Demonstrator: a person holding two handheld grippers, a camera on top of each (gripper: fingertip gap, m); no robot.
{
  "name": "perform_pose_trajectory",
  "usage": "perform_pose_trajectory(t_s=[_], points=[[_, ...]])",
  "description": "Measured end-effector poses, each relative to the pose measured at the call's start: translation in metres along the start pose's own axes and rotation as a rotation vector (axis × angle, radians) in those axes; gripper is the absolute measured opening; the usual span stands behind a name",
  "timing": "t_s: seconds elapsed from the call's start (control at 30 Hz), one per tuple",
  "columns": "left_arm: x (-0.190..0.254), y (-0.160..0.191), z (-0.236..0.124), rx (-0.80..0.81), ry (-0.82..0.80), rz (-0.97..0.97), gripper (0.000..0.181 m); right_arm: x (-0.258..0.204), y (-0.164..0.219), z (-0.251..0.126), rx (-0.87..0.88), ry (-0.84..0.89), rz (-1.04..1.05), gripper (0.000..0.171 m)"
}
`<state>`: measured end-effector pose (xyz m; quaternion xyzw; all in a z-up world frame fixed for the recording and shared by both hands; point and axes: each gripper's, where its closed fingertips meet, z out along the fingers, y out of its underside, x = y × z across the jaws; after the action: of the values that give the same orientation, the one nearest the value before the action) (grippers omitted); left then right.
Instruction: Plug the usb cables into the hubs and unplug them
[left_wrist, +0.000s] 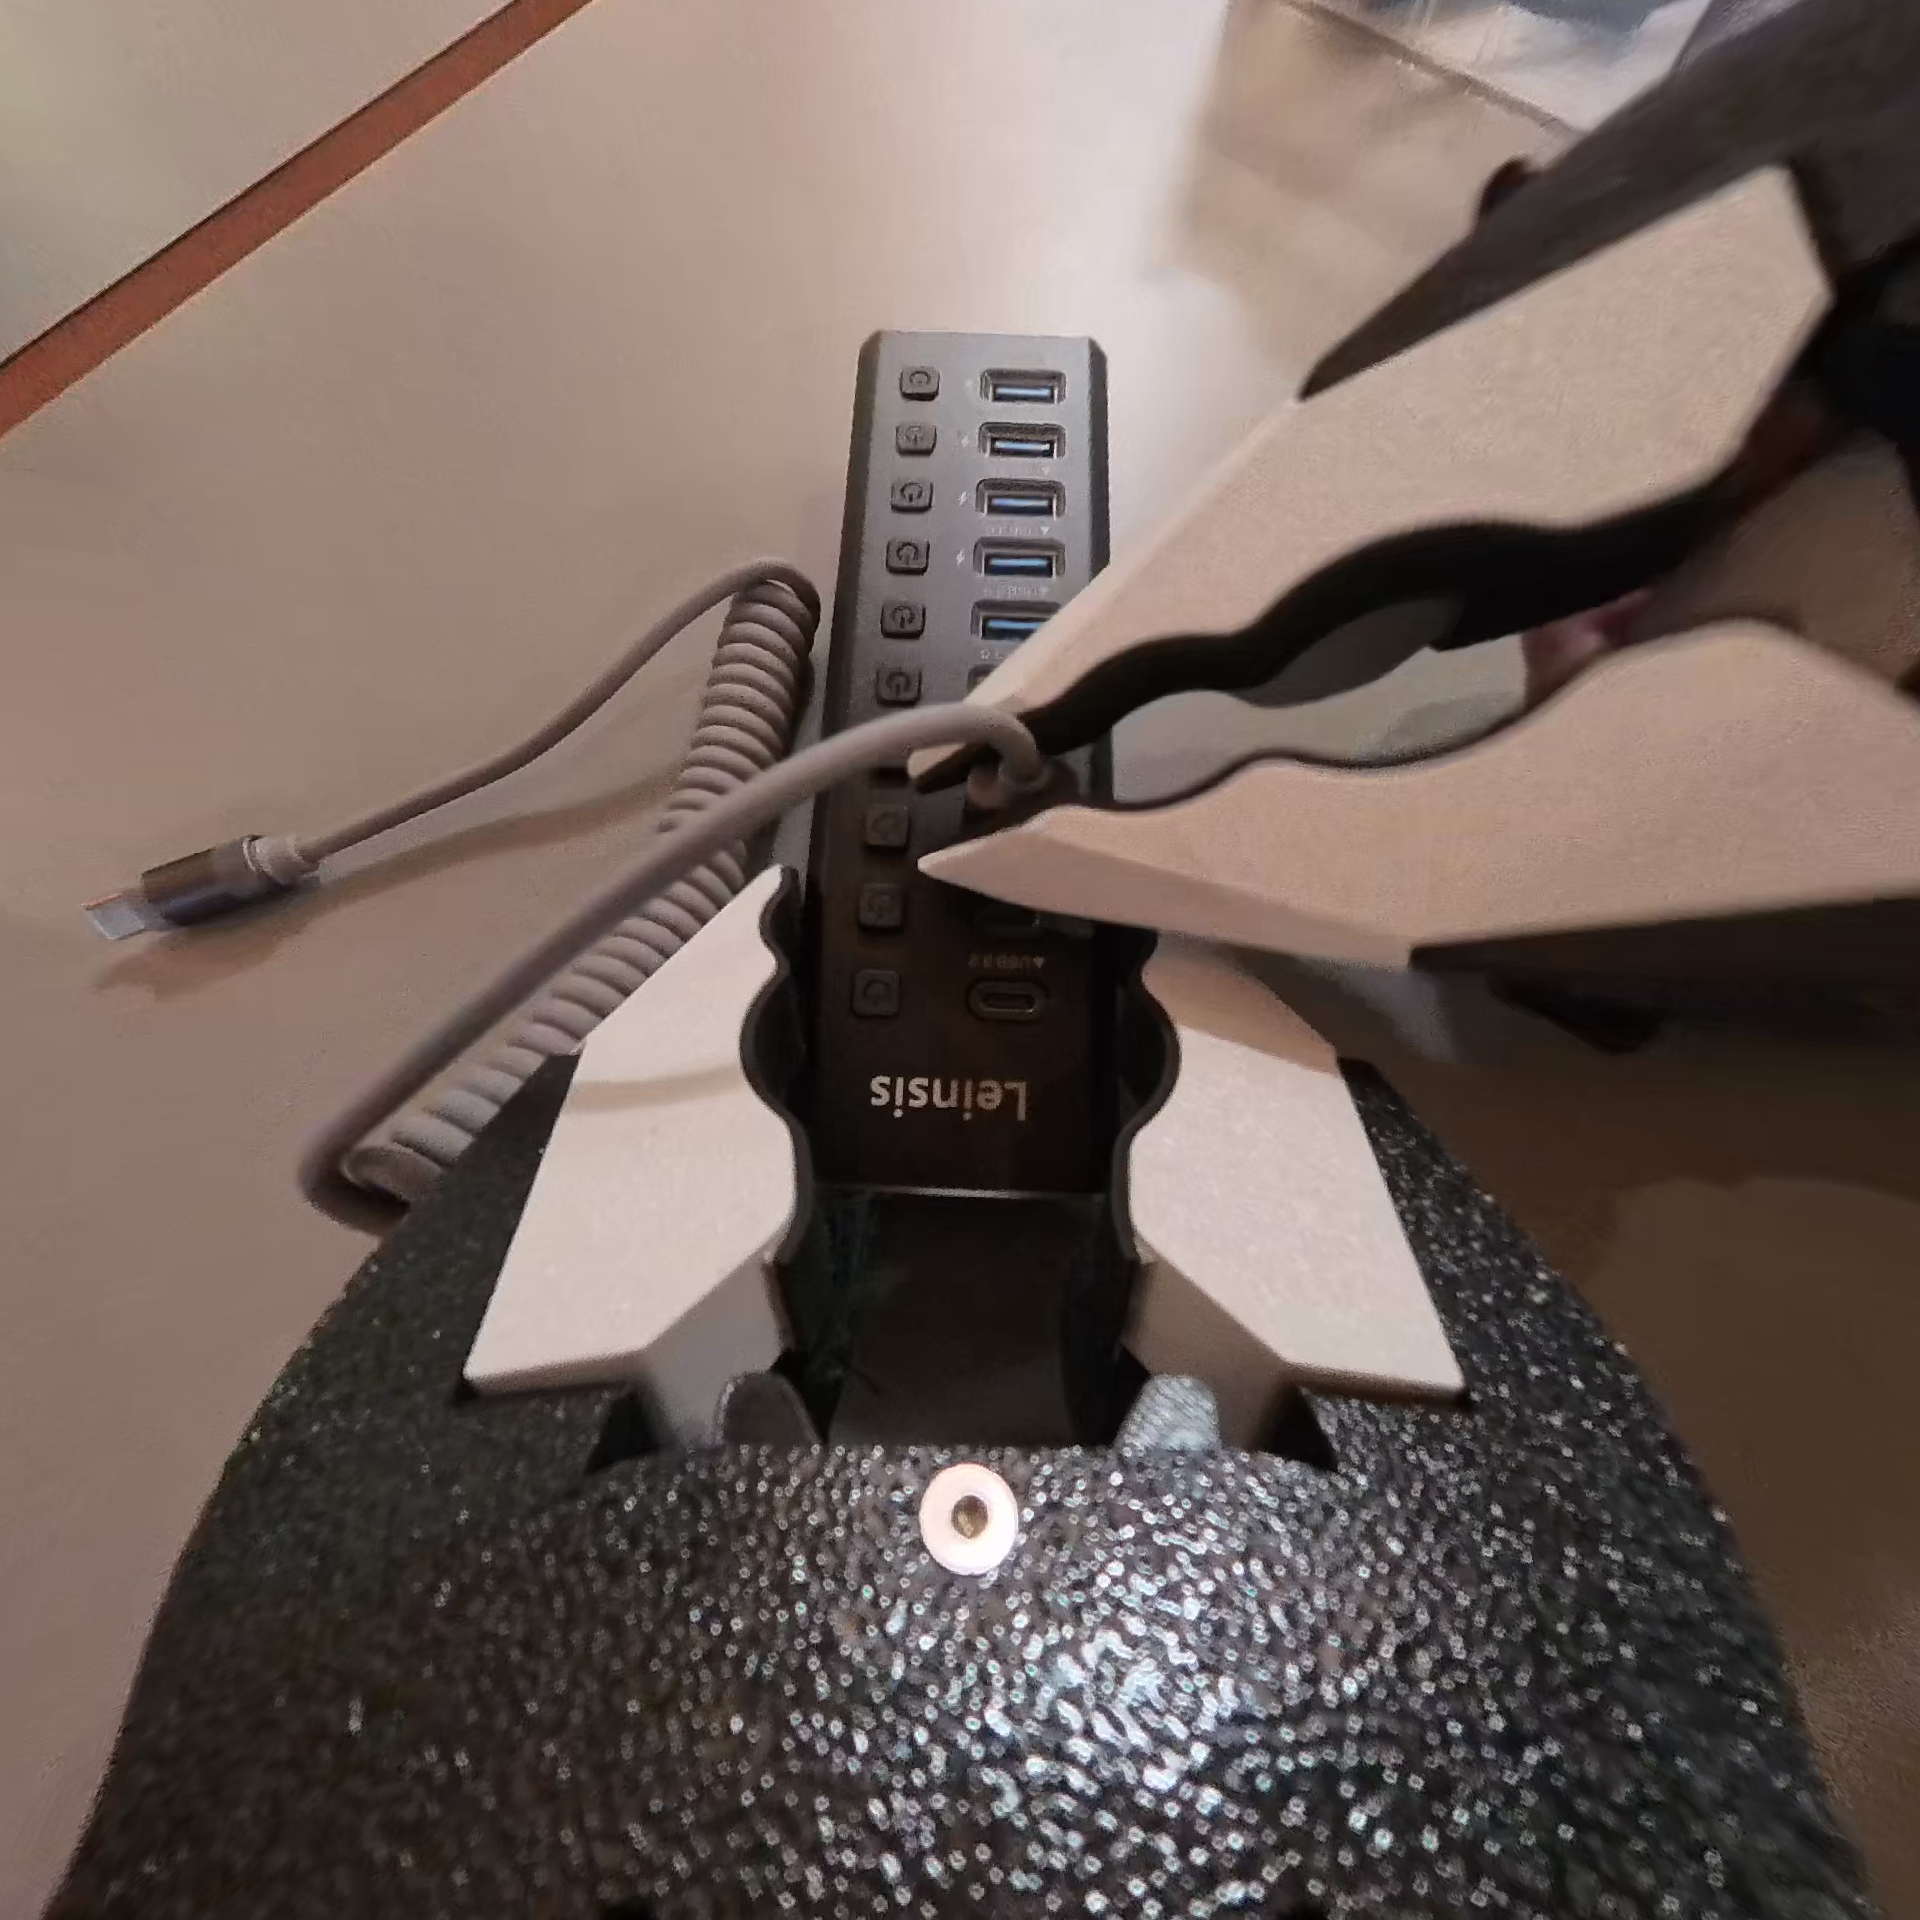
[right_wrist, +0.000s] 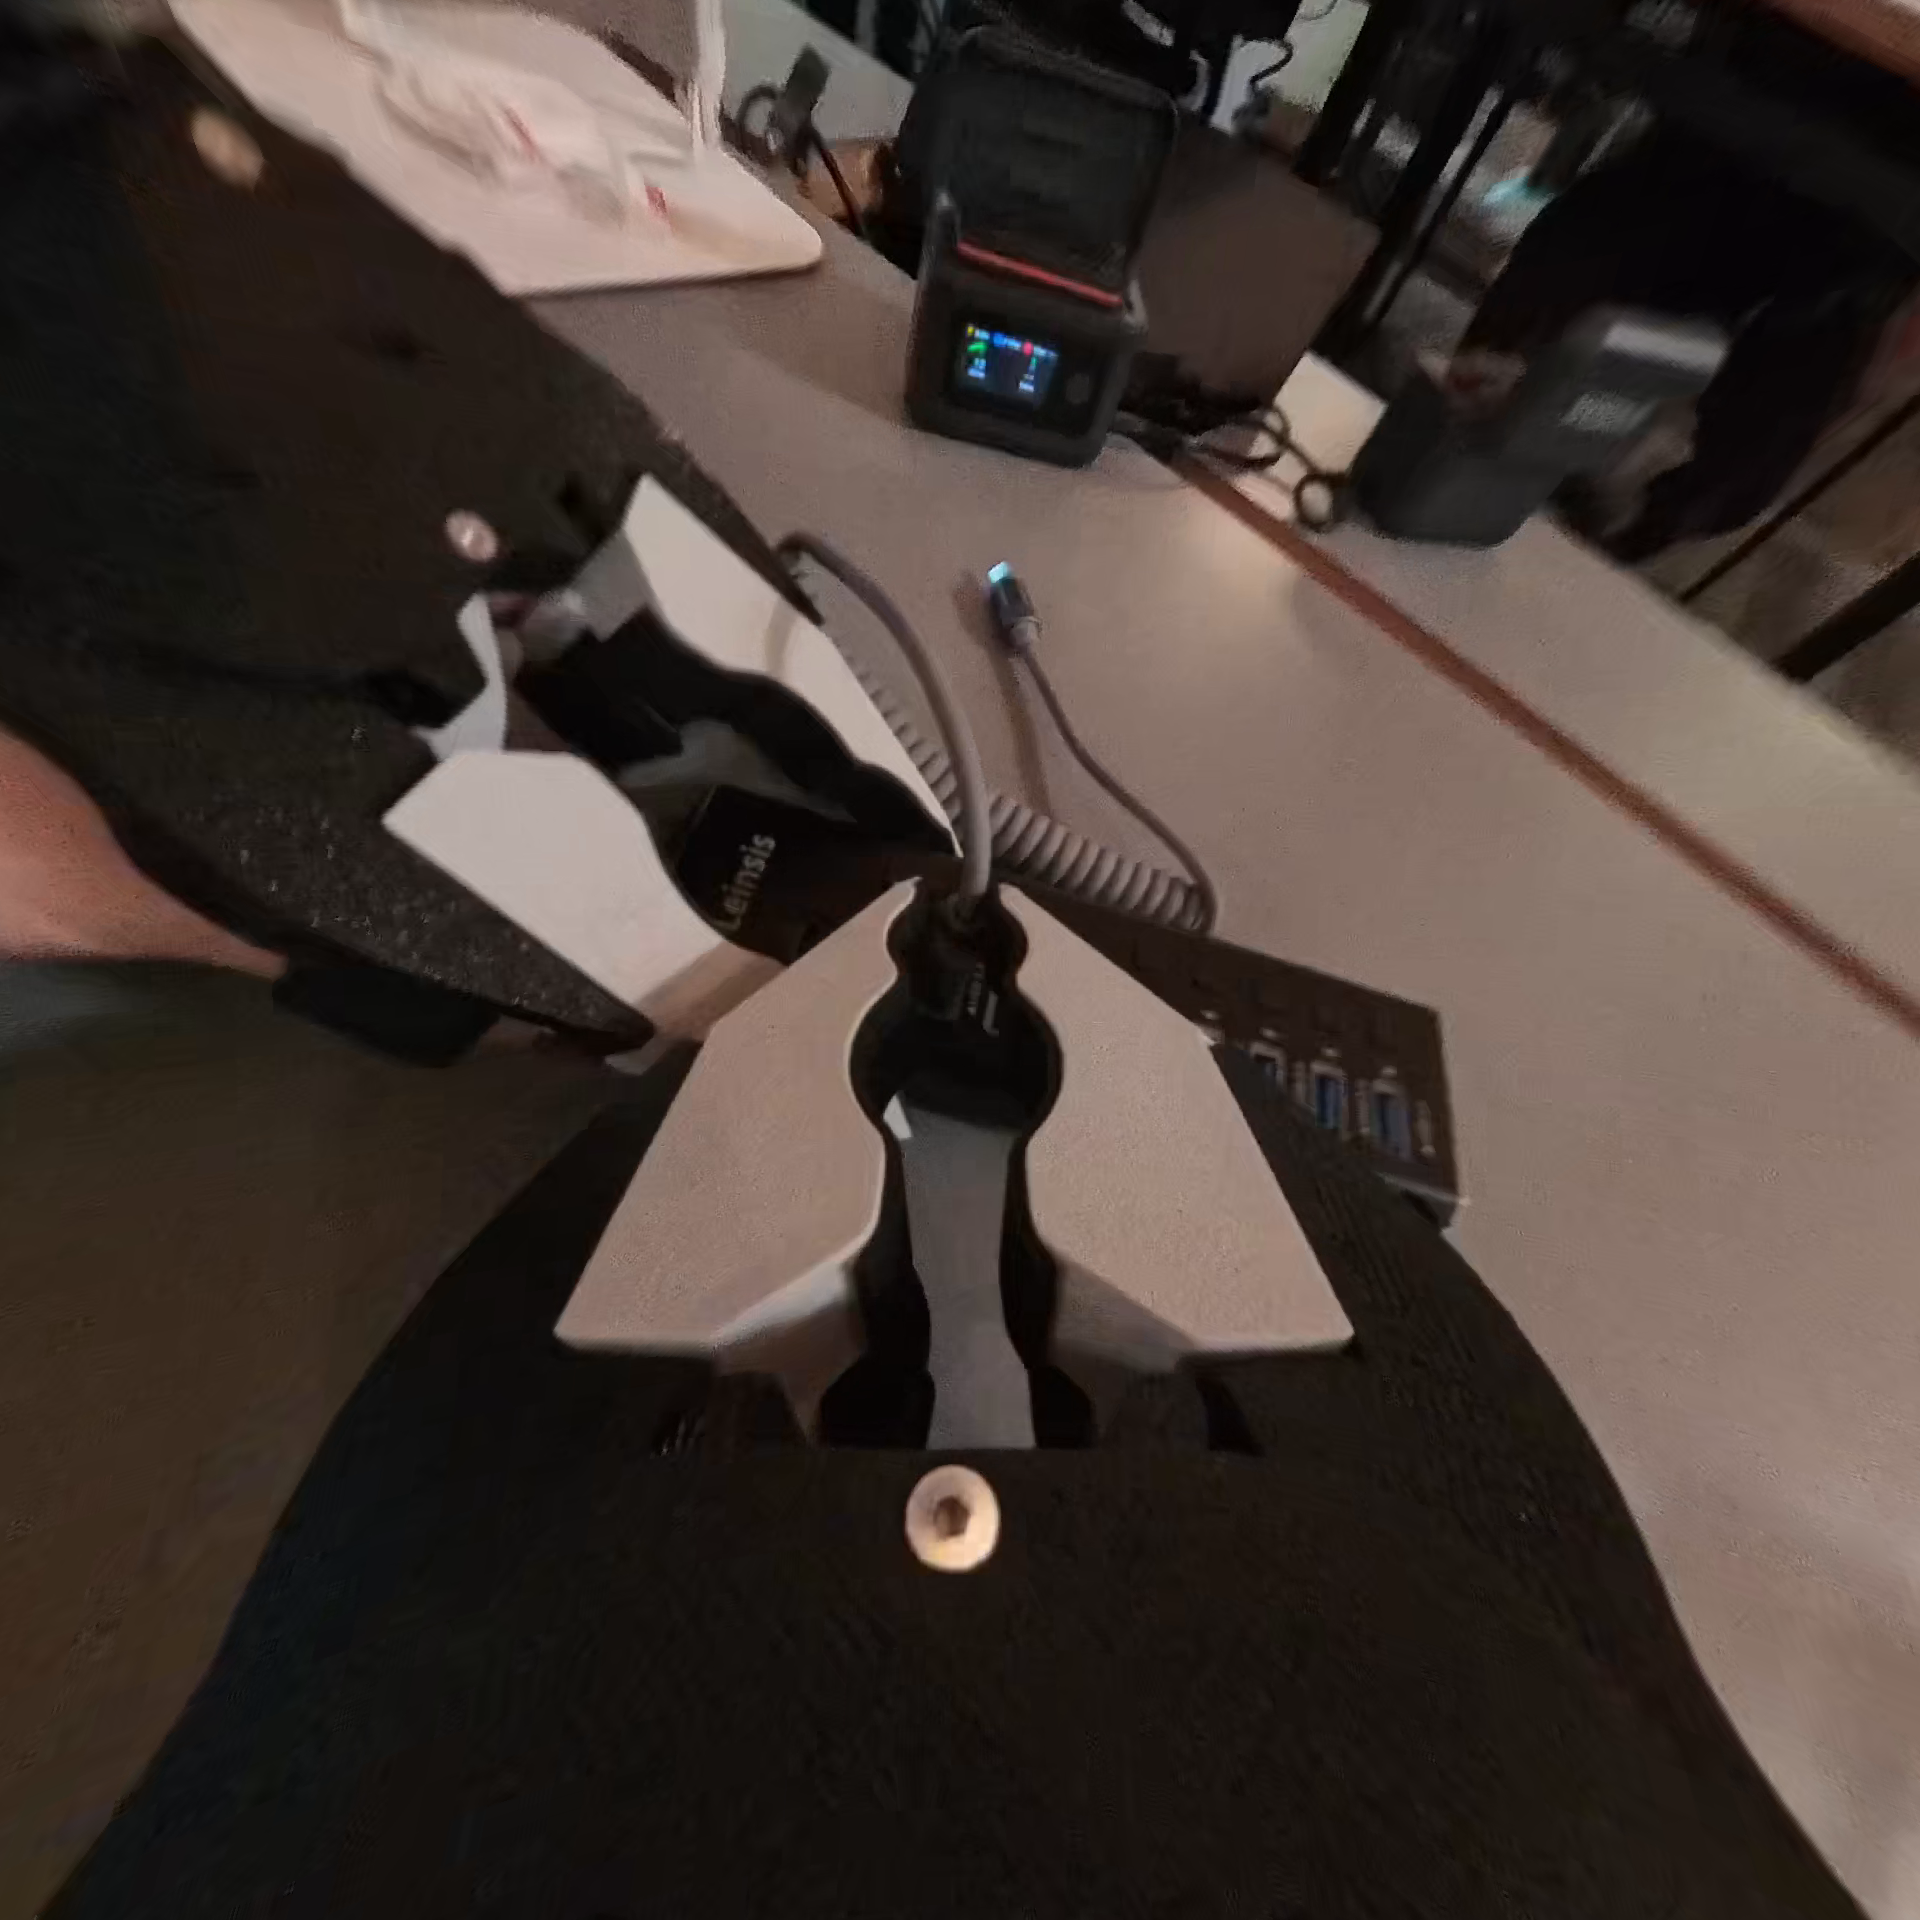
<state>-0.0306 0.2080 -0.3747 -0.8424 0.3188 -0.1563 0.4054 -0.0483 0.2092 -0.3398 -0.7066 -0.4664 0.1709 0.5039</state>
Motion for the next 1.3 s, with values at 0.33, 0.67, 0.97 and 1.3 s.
perform_pose_trajectory(t_s=[0.33,0.67,0.97,1.3], points=[[0.0019,-0.0004,-0.0009,-0.002,0.027,-0.019,0.059,0.0007,-0.0017,-0.0014,0.027,-0.092,0.098,0.007],[0.0011,0.0011,0.0004,-0.016,0.007,0.007,0.059,0.0011,-0.0008,-0.0019,0.017,-0.048,0.025,0.007],[0.002,0.001,-0.0009,-0.003,0.022,0.016,0.059,-0.0014,-0.0016,-0.0034,-0.02,0.087,-0.238,0.008],[0.0005,0.001,-0.0011,-0.002,0.011,0.006,0.059,-0.0014,-0.0025,-0.003,0.014,-0.06,0.046,0.006]])
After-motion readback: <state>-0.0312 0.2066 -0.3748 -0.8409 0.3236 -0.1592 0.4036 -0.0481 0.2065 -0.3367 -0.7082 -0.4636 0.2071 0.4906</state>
